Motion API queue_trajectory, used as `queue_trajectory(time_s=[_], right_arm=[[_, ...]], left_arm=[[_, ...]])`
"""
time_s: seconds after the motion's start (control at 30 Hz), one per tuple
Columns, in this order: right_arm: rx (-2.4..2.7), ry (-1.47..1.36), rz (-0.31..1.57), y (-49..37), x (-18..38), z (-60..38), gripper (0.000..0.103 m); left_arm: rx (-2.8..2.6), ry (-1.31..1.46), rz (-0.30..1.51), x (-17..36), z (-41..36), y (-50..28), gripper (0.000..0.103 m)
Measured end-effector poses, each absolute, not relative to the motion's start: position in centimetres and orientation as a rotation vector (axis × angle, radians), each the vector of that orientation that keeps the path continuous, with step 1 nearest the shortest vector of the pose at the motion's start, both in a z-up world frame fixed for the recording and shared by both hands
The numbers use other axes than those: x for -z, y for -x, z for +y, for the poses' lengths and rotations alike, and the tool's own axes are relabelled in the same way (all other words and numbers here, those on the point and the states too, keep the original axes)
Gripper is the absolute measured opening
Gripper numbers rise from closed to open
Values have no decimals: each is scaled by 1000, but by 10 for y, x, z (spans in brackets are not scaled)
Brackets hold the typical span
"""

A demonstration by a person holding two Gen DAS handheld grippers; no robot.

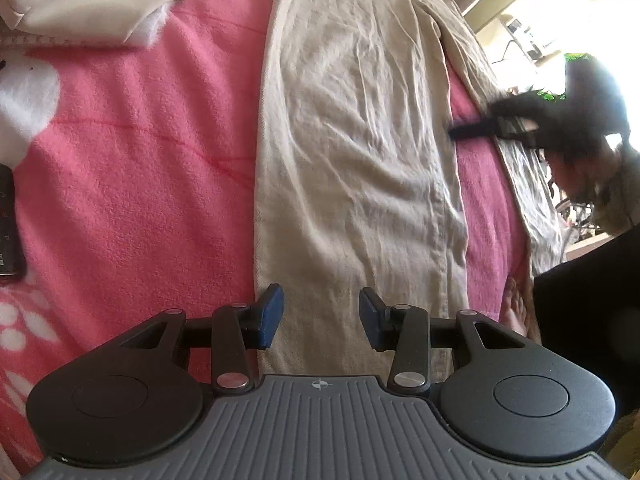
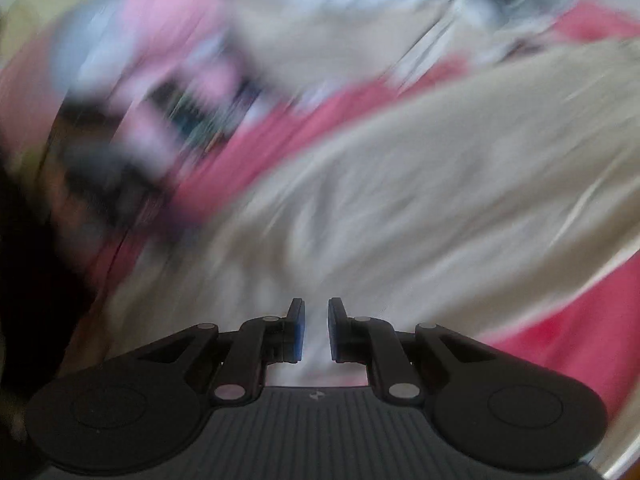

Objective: Fold clothes
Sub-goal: 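Sweep the right gripper along the folded beige trousers to smooth them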

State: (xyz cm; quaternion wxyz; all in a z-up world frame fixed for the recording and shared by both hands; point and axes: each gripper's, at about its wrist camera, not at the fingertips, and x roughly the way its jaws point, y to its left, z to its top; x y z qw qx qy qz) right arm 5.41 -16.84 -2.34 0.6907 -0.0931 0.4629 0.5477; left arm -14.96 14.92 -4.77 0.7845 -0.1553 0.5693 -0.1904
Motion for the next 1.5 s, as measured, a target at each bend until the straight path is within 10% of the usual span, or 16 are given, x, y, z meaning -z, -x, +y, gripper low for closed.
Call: queue_trajectory(time_s=[0.27,0.57,0.8,1.5], right_arm=[[-1558,380,1232,-9,63,-126,14],[-1480,328,1006,-38,38,-99,14],[-1909,505,1411,57,79,-103,13],[-2045,382,1267,156,98,-52,13]], left_arm=[[397,324,1238,44,149,157,41],[361,328,1237,38,156,165,41],[317,319,1243,38,163,170,41],[237,305,1230,30,172,171,41]])
